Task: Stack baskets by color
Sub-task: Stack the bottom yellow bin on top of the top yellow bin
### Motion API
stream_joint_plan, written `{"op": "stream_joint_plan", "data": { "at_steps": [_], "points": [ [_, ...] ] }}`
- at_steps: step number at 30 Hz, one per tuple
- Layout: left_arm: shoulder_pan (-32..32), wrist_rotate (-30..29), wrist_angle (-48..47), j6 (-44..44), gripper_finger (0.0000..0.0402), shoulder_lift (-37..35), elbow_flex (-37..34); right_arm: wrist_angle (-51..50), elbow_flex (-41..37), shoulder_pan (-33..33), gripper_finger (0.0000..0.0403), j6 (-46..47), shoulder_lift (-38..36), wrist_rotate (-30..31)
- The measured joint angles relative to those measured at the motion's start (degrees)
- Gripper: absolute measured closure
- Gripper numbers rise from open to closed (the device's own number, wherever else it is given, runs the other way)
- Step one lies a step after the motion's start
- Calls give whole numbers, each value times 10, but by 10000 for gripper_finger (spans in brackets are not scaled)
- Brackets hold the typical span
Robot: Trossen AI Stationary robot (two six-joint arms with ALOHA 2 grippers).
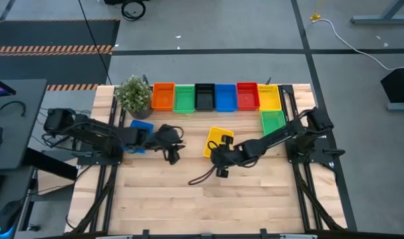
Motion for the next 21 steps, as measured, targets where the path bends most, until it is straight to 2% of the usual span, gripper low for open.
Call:
{"op": "stream_joint_plan", "data": {
  "at_steps": [4,8,9,16,18,21],
  "points": [
    [-18,-27,166,-28,283,2,-78,-32,11,-10,280,-21,11,-20],
    [-28,-28,255,-31,283,7,-121,-75,10,-12,379,-38,-12,-25],
    [-29,-28,263,-31,283,5,-126,-79,10,-12,388,-46,-23,-24],
    [-30,-29,271,-13,283,6,-129,-250,9,22,394,-126,-171,47],
    [-30,-29,281,-1,283,6,-129,-311,9,7,394,-135,-219,62],
    [-30,-28,289,8,283,6,-129,-410,9,-48,394,-156,-281,68]
  ]
}}
